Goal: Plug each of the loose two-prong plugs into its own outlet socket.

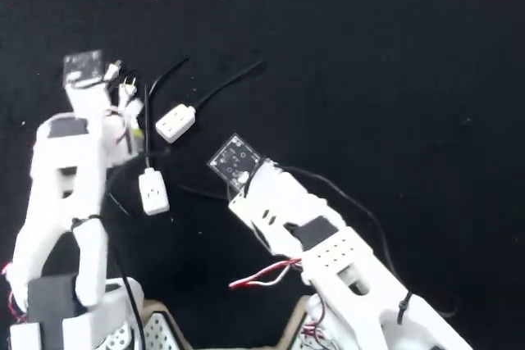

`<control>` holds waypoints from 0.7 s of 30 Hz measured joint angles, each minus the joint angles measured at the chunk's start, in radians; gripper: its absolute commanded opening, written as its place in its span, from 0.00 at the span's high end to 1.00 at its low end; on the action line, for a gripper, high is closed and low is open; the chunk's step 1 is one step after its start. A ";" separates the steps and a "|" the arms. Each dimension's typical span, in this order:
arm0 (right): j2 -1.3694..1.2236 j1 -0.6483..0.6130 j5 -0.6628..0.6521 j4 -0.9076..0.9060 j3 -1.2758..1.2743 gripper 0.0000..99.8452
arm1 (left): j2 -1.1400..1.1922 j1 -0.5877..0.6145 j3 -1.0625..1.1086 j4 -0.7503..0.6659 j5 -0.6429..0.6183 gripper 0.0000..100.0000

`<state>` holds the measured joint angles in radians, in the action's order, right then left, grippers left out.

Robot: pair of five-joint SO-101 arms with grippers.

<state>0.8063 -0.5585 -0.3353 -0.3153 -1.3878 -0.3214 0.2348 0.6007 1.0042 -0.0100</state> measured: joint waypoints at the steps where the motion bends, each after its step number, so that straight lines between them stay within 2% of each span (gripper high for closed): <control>1: 0.000 0.000 0.000 0.000 0.000 0.99 | 0.008 -0.031 -0.032 0.048 0.005 0.80; 3: 0.000 0.000 0.000 0.000 0.000 0.99 | 0.028 -0.097 -0.044 0.077 0.008 0.80; 6: 0.000 0.014 0.000 0.000 0.000 0.99 | 0.078 -0.181 -0.005 0.034 0.011 0.80; 9: 0.000 0.035 0.000 -0.020 0.000 0.99 | 0.149 -0.201 0.044 -0.052 0.011 0.80; 12: 0.000 0.040 0.000 -0.040 0.000 0.99 | 0.212 -0.201 0.046 -0.081 0.011 0.80; 18: 0.000 0.040 0.000 -0.049 0.000 0.99 | 0.259 -0.074 0.051 -0.063 0.009 0.80; 21: 0.000 0.040 0.000 -0.049 0.000 0.99 | 0.267 0.011 0.032 -0.021 0.055 0.80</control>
<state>0.8063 -0.5186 -0.3353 -0.3644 -1.3878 -0.0545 0.2455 0.6329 0.9828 0.0453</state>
